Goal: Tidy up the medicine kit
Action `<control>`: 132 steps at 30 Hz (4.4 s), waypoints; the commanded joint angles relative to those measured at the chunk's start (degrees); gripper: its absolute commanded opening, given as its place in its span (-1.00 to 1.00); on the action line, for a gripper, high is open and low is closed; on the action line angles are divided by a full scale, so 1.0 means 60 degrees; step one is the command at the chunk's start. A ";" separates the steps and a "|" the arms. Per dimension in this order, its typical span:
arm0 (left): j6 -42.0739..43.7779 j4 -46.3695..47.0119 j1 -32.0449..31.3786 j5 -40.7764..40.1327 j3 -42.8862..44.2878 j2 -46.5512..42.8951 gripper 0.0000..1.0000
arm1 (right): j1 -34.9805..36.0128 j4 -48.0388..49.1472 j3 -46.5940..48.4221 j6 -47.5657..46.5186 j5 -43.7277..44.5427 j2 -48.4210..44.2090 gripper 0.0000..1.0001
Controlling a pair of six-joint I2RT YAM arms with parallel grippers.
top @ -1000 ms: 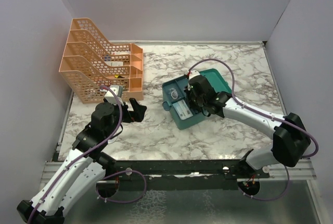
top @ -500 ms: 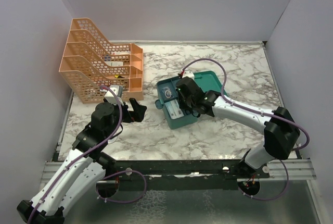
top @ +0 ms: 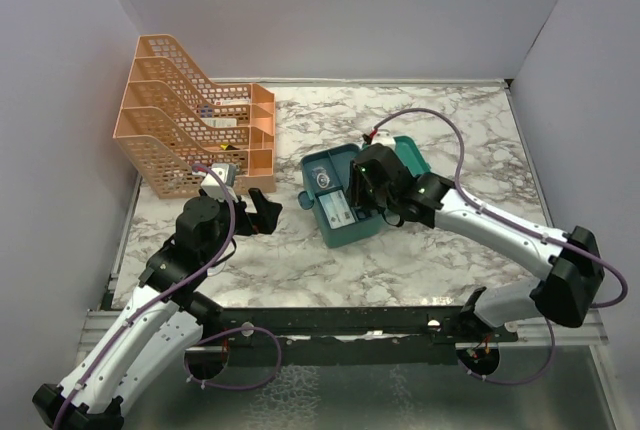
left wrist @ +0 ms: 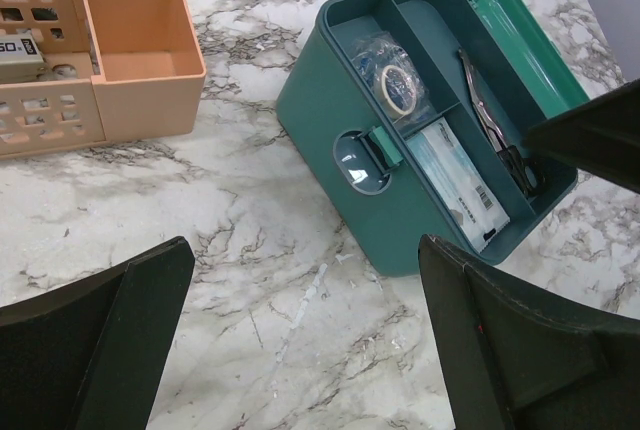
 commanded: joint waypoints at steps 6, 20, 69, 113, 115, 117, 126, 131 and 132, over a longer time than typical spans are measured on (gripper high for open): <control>0.0112 -0.0151 0.0039 -0.0565 0.0355 0.0083 0.98 | -0.0214 -0.0033 -0.0379 0.1469 0.2037 -0.2115 -0.08; 0.0207 0.0230 0.0037 0.0350 0.0276 0.0032 0.98 | -0.4526 0.0319 -0.1227 0.1332 -0.0238 -0.2493 0.34; -0.1005 0.2010 0.0035 0.1786 0.0083 0.1065 0.98 | -0.6544 0.5338 -0.6083 0.2174 -0.2697 -0.4342 0.05; -0.0976 0.1912 0.0029 0.1522 -0.0005 0.1216 0.98 | -0.6707 0.1839 -0.3501 0.2548 -0.0634 -0.1566 -0.50; -0.0984 0.1961 0.0041 0.1521 -0.0038 0.1238 0.98 | -0.6703 0.1583 -0.3231 0.2203 -0.0621 -0.1551 -0.62; -0.1026 0.2000 0.0041 0.1548 -0.0055 0.1287 0.98 | -0.6703 0.1494 -0.3064 0.1862 -0.0643 -0.1619 -0.67; -0.1697 0.2086 0.0041 0.2103 0.0078 0.2073 0.98 | -0.6578 0.1792 -0.2941 0.0372 -0.0922 -0.2887 -0.78; -0.2082 0.2377 0.0032 0.2237 0.0209 0.2854 0.98 | -0.5965 0.1601 -0.2742 -0.0308 -0.0170 -0.3303 -0.80; -0.2163 0.2457 0.0033 0.2259 0.0207 0.3049 0.97 | -0.5785 0.1513 -0.2681 -0.0376 0.0083 -0.3343 -0.80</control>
